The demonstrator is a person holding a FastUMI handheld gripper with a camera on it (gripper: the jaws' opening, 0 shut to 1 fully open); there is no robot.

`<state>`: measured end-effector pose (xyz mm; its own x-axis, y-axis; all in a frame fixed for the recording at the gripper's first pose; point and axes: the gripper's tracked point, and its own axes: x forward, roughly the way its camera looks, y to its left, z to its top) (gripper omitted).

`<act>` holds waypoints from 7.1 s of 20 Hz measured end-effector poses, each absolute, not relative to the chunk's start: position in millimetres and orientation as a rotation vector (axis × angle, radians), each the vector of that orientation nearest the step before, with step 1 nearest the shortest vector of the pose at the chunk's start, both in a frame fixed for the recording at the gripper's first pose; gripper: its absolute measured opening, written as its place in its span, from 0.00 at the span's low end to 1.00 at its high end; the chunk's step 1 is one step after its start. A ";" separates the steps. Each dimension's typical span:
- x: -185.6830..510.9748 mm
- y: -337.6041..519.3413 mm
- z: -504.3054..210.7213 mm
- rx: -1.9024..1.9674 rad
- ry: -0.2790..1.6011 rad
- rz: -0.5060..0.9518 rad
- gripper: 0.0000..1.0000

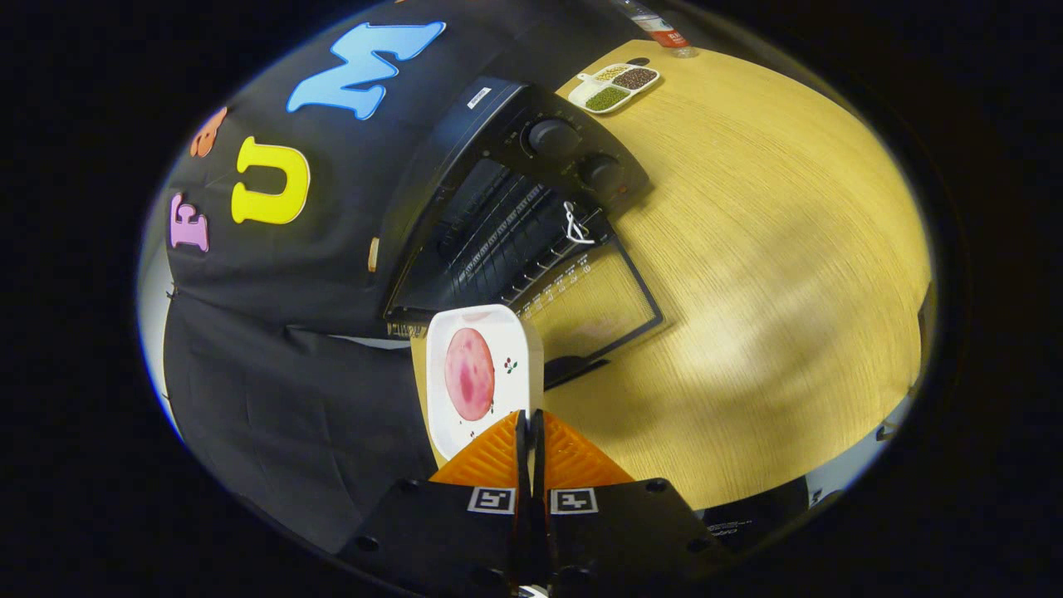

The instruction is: Open the toaster oven, put the food inside, and close the toaster oven door.

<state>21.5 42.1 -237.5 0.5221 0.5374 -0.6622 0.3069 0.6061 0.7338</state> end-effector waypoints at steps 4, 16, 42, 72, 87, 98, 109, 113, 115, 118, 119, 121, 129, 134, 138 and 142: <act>57.0 42.2 -251.3 1.008 1.025 0.115 0.01; 140.5 58.9 -267.8 1.191 0.886 0.011 0.02; 208.6 71.3 -271.2 1.323 0.697 -0.098 0.12; 39.6 130.5 -276.8 0.501 0.785 0.039 0.99; 6.7 82.5 -330.5 0.164 1.002 -0.111 0.99; 21.1 79.9 -352.0 0.104 1.036 -0.123 0.99; 36.5 79.4 -353.6 0.103 1.044 -0.139 0.99; 44.2 81.8 -331.2 0.058 0.968 -0.103 0.99; 44.3 79.4 -335.9 0.028 0.975 -0.092 0.98; 44.6 75.0 -326.6 0.019 0.954 -0.111 0.99; 45.2 75.2 -325.6 0.022 0.945 -0.114 0.99; 46.2 75.5 -314.5 0.007 0.914 -0.111 0.98; 54.2 79.3 -278.0 0.015 0.824 -0.080 0.99; 75.3 78.7 -233.8 0.052 0.719 -0.060 0.99; 94.4 70.2 -205.6 0.103 0.655 -0.052 0.99; 116.1 55.3 -173.7 0.078 0.562 -0.034 0.99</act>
<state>116.1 55.3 -173.7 0.8457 -0.0104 -0.5336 0.0533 0.9965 0.0651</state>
